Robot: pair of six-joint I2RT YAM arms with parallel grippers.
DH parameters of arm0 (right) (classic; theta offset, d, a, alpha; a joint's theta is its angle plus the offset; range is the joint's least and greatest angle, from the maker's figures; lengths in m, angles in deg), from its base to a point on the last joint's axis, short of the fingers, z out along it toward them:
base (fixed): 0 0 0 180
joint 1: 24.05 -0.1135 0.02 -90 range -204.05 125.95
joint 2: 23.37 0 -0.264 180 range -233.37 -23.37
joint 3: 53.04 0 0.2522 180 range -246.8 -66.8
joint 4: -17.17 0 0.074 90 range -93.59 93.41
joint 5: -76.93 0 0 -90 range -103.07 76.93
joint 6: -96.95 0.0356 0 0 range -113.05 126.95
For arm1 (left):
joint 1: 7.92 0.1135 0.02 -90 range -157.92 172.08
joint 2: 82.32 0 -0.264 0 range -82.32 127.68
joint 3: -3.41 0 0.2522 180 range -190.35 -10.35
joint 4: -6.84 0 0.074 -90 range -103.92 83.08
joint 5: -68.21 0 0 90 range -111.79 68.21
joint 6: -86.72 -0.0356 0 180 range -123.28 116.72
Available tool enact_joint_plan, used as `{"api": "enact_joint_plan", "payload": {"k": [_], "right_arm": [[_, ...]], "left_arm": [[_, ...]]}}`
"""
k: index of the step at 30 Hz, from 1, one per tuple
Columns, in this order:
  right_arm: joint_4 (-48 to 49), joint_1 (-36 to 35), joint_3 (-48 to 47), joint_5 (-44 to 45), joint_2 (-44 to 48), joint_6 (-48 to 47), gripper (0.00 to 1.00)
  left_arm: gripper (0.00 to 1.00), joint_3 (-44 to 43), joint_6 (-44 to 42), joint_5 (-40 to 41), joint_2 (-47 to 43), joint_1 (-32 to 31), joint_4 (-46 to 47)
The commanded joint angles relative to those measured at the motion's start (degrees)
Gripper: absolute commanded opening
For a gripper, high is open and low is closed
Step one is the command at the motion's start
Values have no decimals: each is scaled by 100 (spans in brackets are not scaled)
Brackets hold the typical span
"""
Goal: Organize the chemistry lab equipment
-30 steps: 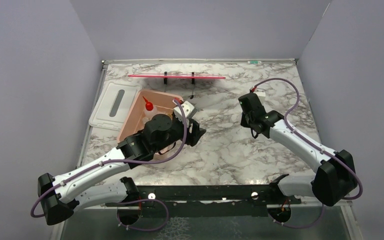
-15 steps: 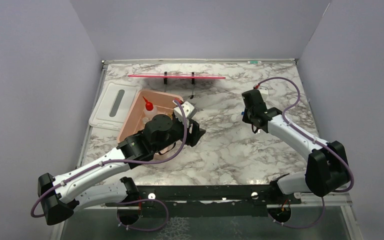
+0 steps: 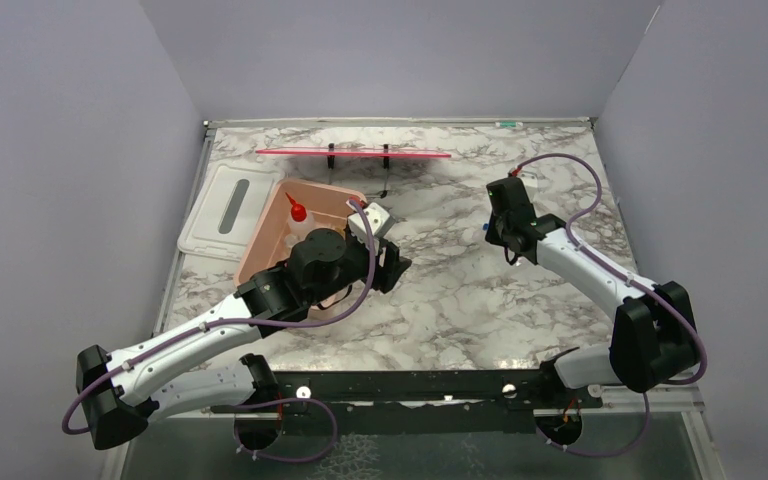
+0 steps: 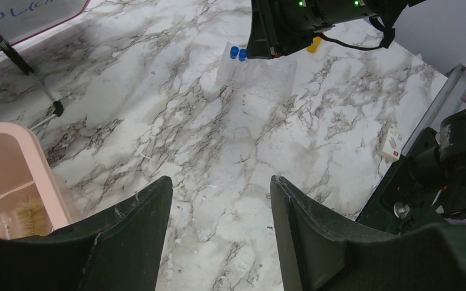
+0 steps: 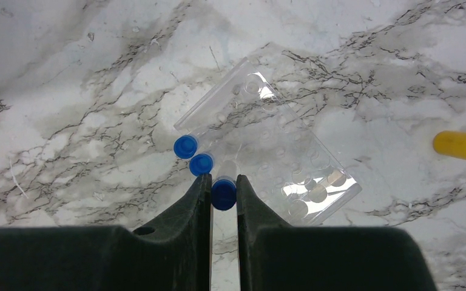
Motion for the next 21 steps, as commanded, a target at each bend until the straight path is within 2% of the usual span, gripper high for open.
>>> {"api": "enact_joint_plan", "payload": {"k": [1,14,21], "right_arm": [[-285,46,17,-362,-48,10,8],[-447,46,-89,-251,-138,-89,8],[-661,51,-171,-479,-97,-139,8]], "left_arm": [[63,47,52,152,-7,-38,113],[63,56,57,186,3,-39,113],[63,65,65,187,1,-34,113]]}}
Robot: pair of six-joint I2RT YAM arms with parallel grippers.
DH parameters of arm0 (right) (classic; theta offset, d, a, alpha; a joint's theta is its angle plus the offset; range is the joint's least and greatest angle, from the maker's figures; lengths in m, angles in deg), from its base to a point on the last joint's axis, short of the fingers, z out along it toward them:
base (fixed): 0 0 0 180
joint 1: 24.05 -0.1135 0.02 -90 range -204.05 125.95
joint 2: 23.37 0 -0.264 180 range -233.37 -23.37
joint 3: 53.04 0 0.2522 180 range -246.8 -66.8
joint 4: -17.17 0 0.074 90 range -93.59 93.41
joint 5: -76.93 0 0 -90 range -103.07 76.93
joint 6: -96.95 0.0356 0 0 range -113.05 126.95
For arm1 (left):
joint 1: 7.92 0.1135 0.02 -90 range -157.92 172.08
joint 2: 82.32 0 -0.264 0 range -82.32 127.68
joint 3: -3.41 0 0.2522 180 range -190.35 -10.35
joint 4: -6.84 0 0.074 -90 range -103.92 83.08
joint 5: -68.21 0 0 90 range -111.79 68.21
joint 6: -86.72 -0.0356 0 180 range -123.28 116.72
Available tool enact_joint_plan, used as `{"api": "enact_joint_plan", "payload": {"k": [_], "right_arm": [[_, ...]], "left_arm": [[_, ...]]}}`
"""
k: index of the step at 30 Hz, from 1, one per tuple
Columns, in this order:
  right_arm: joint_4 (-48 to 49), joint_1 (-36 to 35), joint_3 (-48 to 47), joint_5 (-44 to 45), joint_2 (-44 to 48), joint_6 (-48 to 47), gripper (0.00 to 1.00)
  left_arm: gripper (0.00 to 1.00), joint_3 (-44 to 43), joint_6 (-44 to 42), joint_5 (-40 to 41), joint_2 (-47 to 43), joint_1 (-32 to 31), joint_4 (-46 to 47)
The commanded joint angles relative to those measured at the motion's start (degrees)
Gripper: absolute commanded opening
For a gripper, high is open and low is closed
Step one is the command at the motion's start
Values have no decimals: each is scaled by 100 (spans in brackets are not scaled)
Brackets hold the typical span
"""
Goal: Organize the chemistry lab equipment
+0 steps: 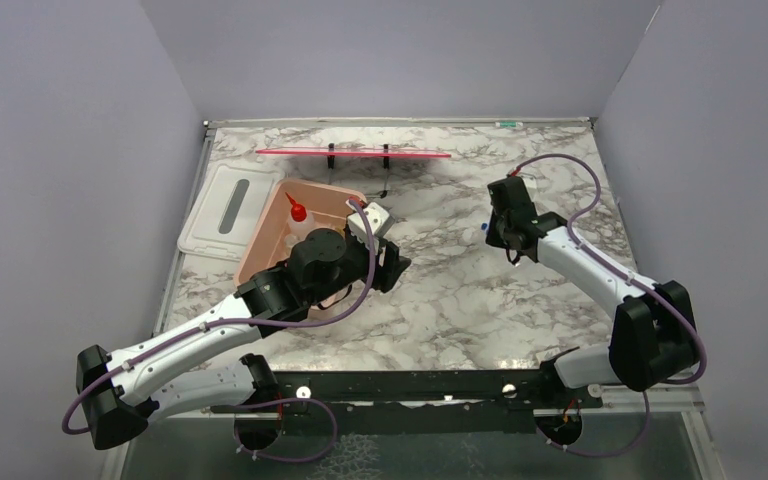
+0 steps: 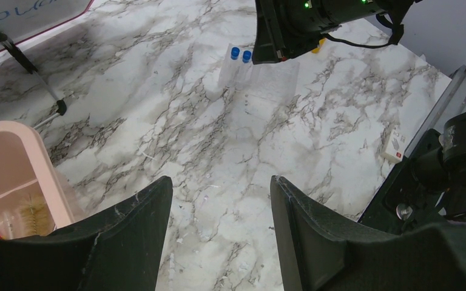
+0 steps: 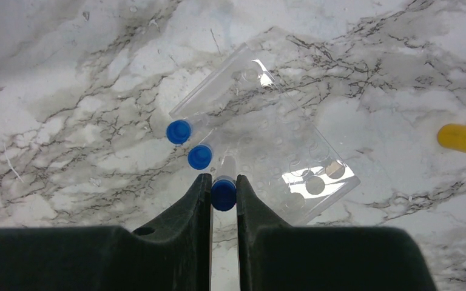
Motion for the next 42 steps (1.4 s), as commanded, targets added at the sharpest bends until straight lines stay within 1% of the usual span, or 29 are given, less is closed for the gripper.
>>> {"api": "enact_joint_plan", "payload": {"k": [1,5,12,22,24,26,29,35,38,42], "right_arm": [[-477,12,-96,-309,-84,-85,8],[-578,12,-136,-344,-109,-133,8],[-217,10,65,-314,-122,-284,10],[462,11,530,-612,-116,-501,22],[475,11,579,-661,-81,-513,27],[485,11,621,-680,0,-474,35],[515,9,669,-714,216,-469,40],[344,10,596,-751,676,-448,40],[223,11,547,-571,885,-365,43],[227,11,540,-270,1175,-244,43]], "left_arm": [[63,70,62,119,-5,-38,119],[63,67,77,119,-21,-34,119],[63,80,80,110,-18,-38,130],[63,84,73,136,-23,-38,132],[63,89,78,134,-15,-35,133],[63,85,76,137,-18,-35,128],[63,81,72,145,-7,-35,120],[63,56,64,220,-14,-34,103],[63,25,71,306,-29,-34,73],[64,-15,109,428,-64,-35,40]]}}
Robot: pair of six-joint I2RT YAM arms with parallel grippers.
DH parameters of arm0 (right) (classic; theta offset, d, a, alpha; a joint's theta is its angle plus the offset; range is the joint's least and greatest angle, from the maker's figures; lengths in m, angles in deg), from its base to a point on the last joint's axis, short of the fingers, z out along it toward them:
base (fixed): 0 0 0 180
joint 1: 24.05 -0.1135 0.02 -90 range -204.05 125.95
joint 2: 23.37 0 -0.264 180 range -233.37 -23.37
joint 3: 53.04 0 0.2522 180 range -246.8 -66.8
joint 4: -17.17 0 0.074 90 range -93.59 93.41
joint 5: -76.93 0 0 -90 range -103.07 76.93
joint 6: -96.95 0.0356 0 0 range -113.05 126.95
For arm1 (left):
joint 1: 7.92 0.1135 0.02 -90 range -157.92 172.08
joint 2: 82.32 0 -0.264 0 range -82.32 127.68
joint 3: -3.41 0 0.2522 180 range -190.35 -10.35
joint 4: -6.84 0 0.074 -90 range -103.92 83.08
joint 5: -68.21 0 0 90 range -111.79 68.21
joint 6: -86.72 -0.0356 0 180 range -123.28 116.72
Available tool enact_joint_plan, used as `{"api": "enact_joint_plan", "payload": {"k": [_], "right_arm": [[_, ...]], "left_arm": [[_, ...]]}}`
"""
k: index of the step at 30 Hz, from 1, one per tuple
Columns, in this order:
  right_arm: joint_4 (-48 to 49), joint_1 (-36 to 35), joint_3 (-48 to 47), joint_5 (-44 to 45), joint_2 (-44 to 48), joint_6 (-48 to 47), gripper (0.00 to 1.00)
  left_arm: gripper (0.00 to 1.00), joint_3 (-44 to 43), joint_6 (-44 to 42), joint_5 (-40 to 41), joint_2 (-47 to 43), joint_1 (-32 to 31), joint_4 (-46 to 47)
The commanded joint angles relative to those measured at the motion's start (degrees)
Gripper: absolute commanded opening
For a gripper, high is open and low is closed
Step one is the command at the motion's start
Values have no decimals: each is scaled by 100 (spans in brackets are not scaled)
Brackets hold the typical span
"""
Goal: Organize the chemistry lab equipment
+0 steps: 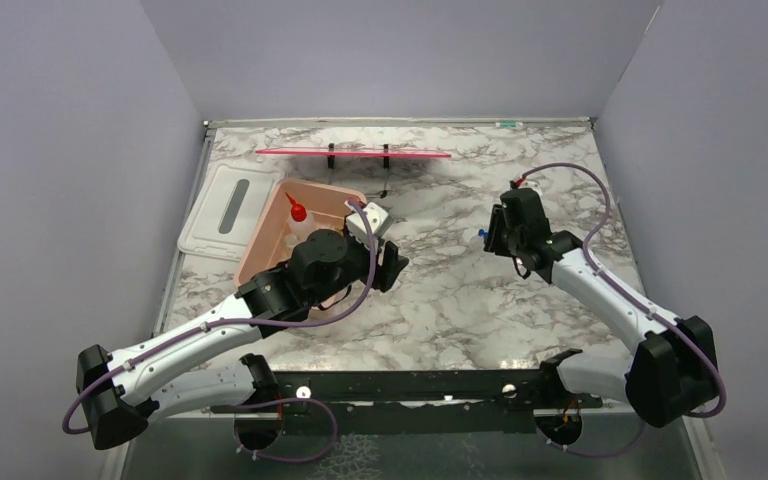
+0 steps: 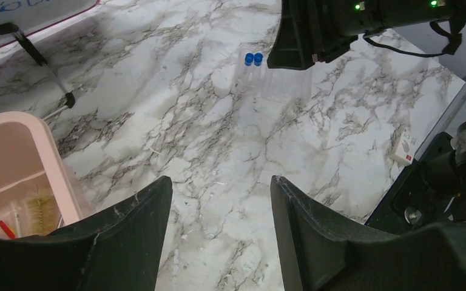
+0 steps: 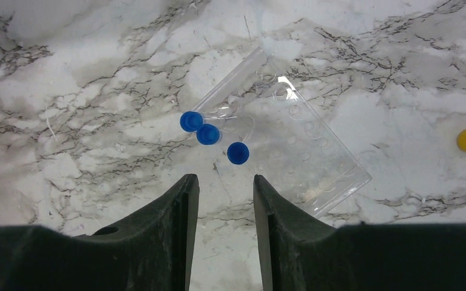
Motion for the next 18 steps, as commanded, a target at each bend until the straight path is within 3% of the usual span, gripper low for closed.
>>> {"api": "enact_joint_plan", "payload": {"k": [1,10,18], "right_arm": [[-8,6,-128,394,335,150,43],[-8,8,-342,1200,-195,476,29],[178,14,-450,920,-647,416,26]], "left_arm": [[64,-73,83,291,-64,-36,64],[63,-148,157,375,31,-34,33],[64,-175,153,401,87,-34,-9]]}}
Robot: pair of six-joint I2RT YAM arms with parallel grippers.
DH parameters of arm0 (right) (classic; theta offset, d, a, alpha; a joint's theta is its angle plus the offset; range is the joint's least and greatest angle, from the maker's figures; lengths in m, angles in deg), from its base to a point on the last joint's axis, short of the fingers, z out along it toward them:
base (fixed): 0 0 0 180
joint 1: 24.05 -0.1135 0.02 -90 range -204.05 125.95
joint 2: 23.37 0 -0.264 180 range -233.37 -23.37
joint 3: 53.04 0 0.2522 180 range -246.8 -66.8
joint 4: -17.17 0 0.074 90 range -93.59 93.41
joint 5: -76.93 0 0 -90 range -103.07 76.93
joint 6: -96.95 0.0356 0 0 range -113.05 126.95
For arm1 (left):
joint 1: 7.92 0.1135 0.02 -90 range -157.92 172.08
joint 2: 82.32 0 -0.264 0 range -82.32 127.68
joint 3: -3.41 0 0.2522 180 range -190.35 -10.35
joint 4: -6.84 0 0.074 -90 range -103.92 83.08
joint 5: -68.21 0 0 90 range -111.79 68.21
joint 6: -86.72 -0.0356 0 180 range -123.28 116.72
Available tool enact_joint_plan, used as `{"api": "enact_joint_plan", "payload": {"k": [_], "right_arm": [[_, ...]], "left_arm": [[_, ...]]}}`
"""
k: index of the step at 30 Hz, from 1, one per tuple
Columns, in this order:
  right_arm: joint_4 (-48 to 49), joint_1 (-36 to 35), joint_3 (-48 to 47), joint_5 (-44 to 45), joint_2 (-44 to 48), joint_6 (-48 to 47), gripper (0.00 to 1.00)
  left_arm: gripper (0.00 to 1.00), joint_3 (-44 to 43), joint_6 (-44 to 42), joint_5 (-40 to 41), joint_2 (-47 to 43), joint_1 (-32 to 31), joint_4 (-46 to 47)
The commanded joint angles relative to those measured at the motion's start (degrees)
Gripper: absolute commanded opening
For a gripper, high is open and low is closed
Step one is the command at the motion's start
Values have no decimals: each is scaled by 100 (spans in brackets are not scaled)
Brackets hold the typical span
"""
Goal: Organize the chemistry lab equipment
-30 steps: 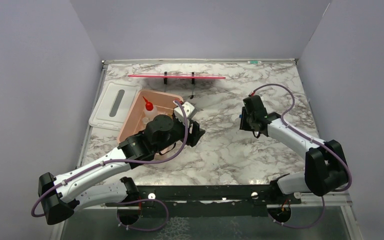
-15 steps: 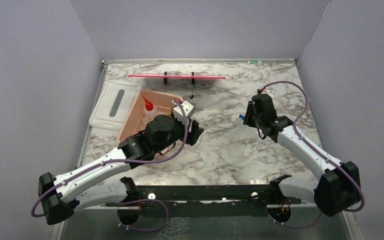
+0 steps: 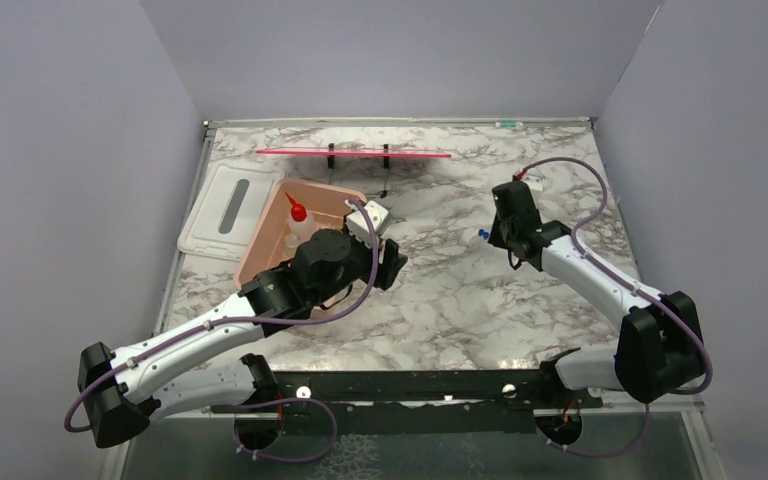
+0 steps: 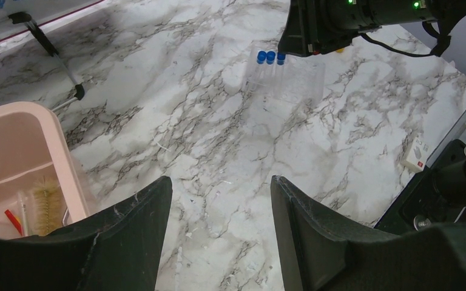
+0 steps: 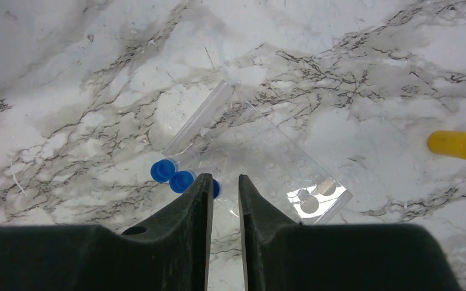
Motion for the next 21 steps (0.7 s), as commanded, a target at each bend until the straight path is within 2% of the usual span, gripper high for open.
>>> {"api": "enact_joint_plan", "payload": {"k": [1,11,21], "right_arm": [[63,11,-171,43,-112,58,25],[-301,9,115,-440,272,158,25],[-371,9,298,-422,519,220,25]], "left_arm": [[64,-174,55,153,7,-34,-9],[64,-134,50,187,-15,-35,-2],[64,-121,50,165,-30,-34,17]]}}
